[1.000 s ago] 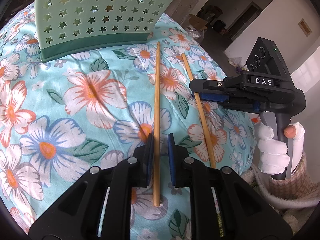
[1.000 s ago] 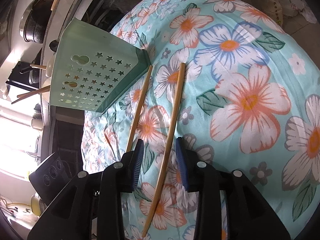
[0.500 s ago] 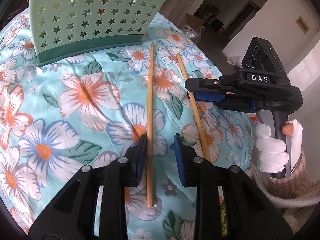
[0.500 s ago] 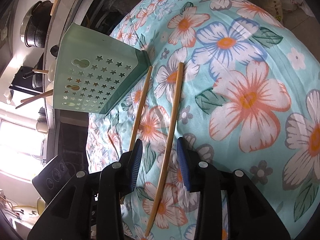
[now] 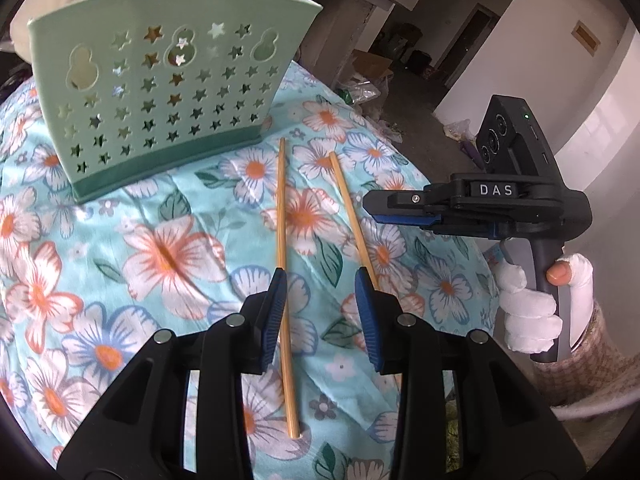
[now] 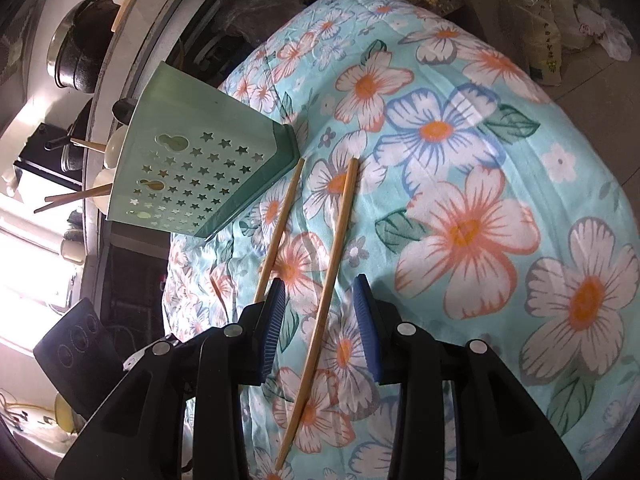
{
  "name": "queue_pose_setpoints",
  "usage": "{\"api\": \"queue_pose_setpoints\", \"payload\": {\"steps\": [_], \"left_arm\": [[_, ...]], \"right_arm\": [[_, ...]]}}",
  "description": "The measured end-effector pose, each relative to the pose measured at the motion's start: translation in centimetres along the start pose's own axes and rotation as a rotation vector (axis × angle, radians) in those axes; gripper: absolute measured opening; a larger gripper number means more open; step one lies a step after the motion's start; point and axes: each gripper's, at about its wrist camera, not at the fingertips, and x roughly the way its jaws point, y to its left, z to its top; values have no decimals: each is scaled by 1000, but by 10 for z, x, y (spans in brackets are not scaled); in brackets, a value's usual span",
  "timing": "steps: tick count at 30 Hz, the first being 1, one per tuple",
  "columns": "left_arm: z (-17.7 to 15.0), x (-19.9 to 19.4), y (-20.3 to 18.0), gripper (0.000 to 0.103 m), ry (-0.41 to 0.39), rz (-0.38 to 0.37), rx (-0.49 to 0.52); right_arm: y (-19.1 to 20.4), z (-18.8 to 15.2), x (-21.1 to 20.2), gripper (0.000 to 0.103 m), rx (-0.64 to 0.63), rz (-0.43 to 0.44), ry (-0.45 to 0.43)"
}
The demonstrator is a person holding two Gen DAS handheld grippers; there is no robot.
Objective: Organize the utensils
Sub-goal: 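Carry both held chopsticks toward the green holder with both grippers, then lift both chopsticks upright above the green holder with both grippers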
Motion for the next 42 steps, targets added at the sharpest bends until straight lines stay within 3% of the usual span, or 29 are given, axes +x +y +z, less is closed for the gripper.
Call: {"api": "queue_pose_setpoints", "payload": {"steps": [9, 21, 30, 32, 42], "left_arm": [[38, 43, -8, 32, 43, 142, 112], [58, 86, -9, 7, 106, 269, 198], [51, 78, -11, 5, 99, 324, 203], [50, 77, -13, 5, 99, 332, 202], [43, 74, -23, 5, 95, 341, 217]], "right_arm": [[-11, 12, -5, 35, 8, -30, -30], [9, 29, 24, 30, -84, -104, 4], [32, 31, 46, 22, -208, -202, 28], [32, 28, 47, 15, -233, -237, 21], [25, 21, 35, 14, -210, -245, 38]]}}
